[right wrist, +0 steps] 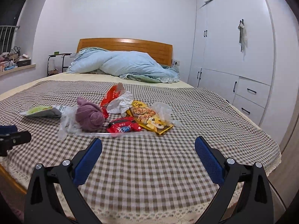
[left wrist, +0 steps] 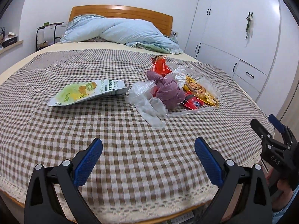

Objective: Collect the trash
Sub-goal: 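Raise both open tools out of the bag and back over the bed, then grasp the crumpled clear plastic bag with the left tool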

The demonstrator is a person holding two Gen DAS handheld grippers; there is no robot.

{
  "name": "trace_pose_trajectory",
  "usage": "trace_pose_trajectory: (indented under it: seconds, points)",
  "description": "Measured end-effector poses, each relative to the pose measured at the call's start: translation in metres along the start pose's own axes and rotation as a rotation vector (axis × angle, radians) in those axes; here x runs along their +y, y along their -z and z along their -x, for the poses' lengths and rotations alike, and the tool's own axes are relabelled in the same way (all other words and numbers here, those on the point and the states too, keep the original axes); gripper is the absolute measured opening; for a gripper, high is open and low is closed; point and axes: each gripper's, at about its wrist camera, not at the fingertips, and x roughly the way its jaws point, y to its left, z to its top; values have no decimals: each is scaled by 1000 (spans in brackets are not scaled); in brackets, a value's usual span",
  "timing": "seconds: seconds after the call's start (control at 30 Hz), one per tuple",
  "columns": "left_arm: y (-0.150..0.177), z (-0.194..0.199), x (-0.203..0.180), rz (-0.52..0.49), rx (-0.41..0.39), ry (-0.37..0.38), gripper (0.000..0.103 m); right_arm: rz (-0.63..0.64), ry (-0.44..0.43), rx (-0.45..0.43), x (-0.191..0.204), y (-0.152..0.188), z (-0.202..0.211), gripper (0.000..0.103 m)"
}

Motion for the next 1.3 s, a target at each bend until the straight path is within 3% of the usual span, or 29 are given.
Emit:
trace_pose_trajectory:
  seconds: [0.3, 0.6, 0.77, 0.9, 1.1, 1.3]
  points:
    - [-10, -26, 10, 18, 23, 13, 95, 3, -10, 3, 7, -12, -27, 95]
    - [-22, -52, 19, 42, 93, 15, 95, 39, 90, -10, 17, -22, -49, 95]
    - [-23, -60, 25, 58, 120, -8, 95, -16, 125, 44, 9, -21, -62, 95]
    - [-25, -71, 30, 72, 160, -10, 95, -53, 86, 88, 0, -16, -62, 95]
    - [-34, -82, 24, 62, 175, -9, 94, -107, 115, 80, -17, -13, -56, 95]
    - [-50, -103, 15, 73, 195, -13, 86, -158, 137, 82, -33, -10, -54, 95]
